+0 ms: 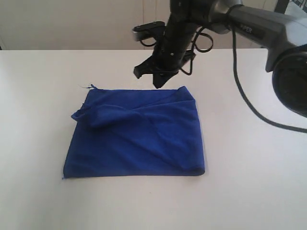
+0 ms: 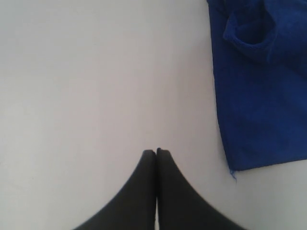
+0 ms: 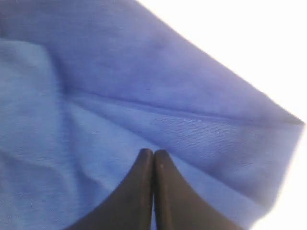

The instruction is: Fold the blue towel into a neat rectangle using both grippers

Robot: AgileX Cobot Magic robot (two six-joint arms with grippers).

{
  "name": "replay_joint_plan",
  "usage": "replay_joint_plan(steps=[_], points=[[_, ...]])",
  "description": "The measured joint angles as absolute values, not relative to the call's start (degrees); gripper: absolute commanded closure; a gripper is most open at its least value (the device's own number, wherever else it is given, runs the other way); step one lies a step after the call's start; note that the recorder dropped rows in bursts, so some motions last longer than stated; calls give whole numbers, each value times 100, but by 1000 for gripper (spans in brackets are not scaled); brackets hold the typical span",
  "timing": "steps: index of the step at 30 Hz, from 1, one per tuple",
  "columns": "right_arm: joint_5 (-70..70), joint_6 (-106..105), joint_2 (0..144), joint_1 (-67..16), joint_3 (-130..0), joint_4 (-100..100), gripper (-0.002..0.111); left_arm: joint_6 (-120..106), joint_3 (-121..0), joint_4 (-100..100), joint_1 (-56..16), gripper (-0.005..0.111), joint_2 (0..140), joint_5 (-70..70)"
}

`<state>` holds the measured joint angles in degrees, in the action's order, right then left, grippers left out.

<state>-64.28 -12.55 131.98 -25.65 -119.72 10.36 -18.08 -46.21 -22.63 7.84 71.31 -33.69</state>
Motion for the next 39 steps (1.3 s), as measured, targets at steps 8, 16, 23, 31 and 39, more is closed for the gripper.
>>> replay_joint_plan(steps=[8, 16, 23, 31, 39], points=[[-5192, -1497, 13198, -1959, -10998, 1025, 108, -1808, -4621, -2263, 784, 107, 7131, -3369], [-4600, -1770, 13222, -1960, -10742, 1036, 108, -1808, -4621, -2263, 784, 107, 7131, -3369], [-4732, -1698, 13545, -1960, -10719, 688, 108, -1808, -4621, -2263, 784, 107, 7131, -3369], [-5394, -543, 13523, -1970, -10752, -631, 108, -1808, -4621, -2263, 784, 107, 7131, -3369], [-6559, -279, 13511, -1970, -10773, -1109, 108, -1808, -4621, -2263, 784, 107, 7131, -3369]])
